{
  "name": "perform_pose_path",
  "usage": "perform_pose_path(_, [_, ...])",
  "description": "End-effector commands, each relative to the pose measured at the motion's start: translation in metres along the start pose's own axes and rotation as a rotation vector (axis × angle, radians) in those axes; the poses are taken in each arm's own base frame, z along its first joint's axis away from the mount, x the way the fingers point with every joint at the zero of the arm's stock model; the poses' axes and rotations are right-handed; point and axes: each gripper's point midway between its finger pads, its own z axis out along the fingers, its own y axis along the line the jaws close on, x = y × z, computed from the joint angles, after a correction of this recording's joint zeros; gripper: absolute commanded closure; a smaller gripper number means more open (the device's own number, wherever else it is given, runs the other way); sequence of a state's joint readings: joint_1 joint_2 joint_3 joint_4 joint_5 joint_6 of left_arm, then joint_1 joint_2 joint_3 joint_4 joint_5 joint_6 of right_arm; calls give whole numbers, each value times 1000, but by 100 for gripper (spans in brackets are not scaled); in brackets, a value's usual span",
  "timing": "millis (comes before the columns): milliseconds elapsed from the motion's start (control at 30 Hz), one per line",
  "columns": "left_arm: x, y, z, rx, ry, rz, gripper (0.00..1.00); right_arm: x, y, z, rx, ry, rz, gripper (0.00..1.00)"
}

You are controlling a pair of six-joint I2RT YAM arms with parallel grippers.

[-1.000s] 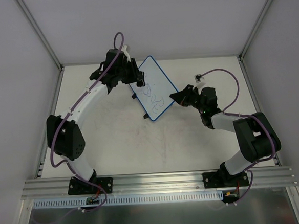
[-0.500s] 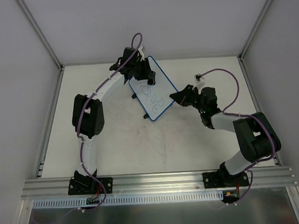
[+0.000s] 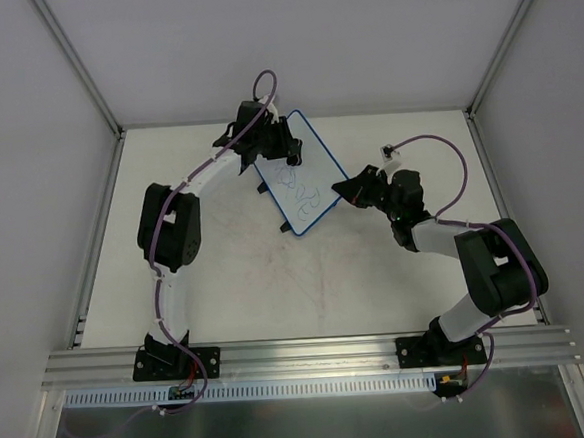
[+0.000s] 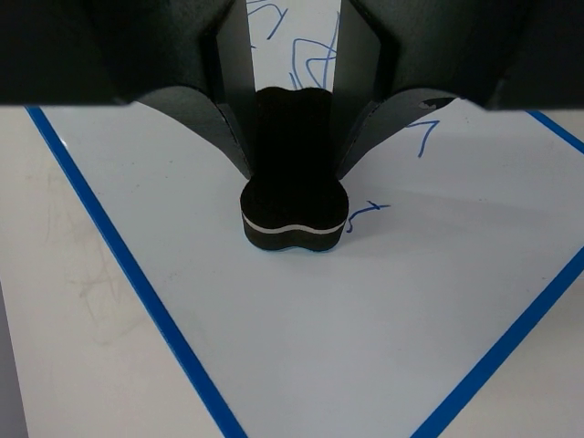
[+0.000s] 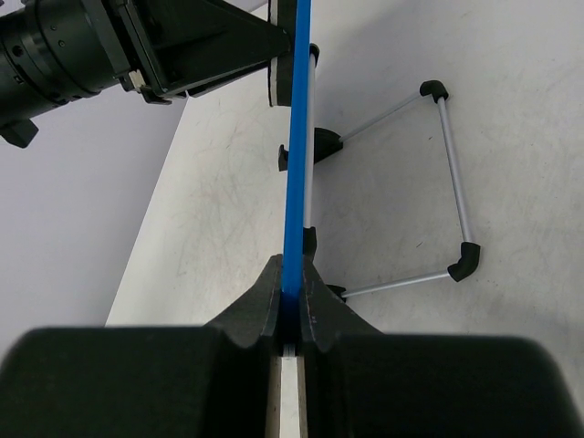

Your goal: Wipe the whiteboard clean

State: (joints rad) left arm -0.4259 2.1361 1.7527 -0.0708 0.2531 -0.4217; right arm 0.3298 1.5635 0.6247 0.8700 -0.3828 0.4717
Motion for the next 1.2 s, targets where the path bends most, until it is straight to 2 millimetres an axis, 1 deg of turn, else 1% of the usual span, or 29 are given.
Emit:
perform_pose_path(0, [2, 35, -1, -86, -14, -22, 91, -2, 36, 3, -145, 9, -125, 100])
perform_pose_path(100, [4, 51, 0, -105, -5, -55, 91, -3, 37, 2, -147, 7, -126, 100])
perform_pose_path(133, [2, 60, 0, -118, -7, -67, 91, -2, 36, 3, -146, 10, -126, 100])
perform_pose_path(200, [4, 71, 0, -128, -1, -86, 91, -3, 37, 3, -148, 8, -127, 100])
perform_pose_path(233, [2, 79, -2, -139, -4, -98, 90, -3, 38, 2, -150, 8, -130, 100])
perform_pose_path(333, [3, 89, -4, -154, 0, -106, 90, -3, 38, 2, -149, 6, -133, 100])
perform_pose_path(433, [6, 91, -4, -158, 11, -105, 90, -3, 38, 2, -150, 5, -135, 100])
perform_pose_path(500, [10, 86, -5, -133, 27, -116, 90, -3, 38, 2, -151, 6, -135, 100])
perform_pose_path(567, [16, 76, -5, -89, 50, -122, 91, -2, 38, 2, -149, 8, -134, 100])
perform_pose_path(633, [20, 63, -3, -67, 59, -78, 91, -2, 38, 3, -150, 9, -135, 100])
perform_pose_path(733, [13, 44, -1, -47, 32, -3, 91, -1, 40, 3, -154, 11, -140, 100])
perform_pose_path(767, [8, 41, -1, -36, 18, 6, 91, -2, 40, 3, -154, 11, -140, 100])
perform_pose_path(800, [3, 32, 0, -3, 11, 12, 91, -1, 40, 3, -154, 14, -142, 100])
perform_pose_path(867, [0, 21, 1, 37, 12, 15, 91, 0, 40, 3, -155, 15, -143, 100])
perform_pose_path(900, [-1, 10, 0, 77, 18, 10, 90, 1, 40, 3, -151, 19, -150, 100])
perform_pose_path(967, [-4, -3, -1, 102, 11, 24, 89, 1, 42, 3, -153, 20, -157, 100])
perform_pose_path(1000, [-10, -10, -3, 114, -2, 45, 89, 2, 42, 3, -153, 23, -157, 100])
perform_pose_path(1033, [-12, -19, -4, 134, -6, 60, 89, 4, 42, 4, -150, 30, -163, 100])
perform_pose_path(1167, [-12, -38, -5, 185, -2, 92, 90, 4, 45, 4, -150, 30, -183, 100])
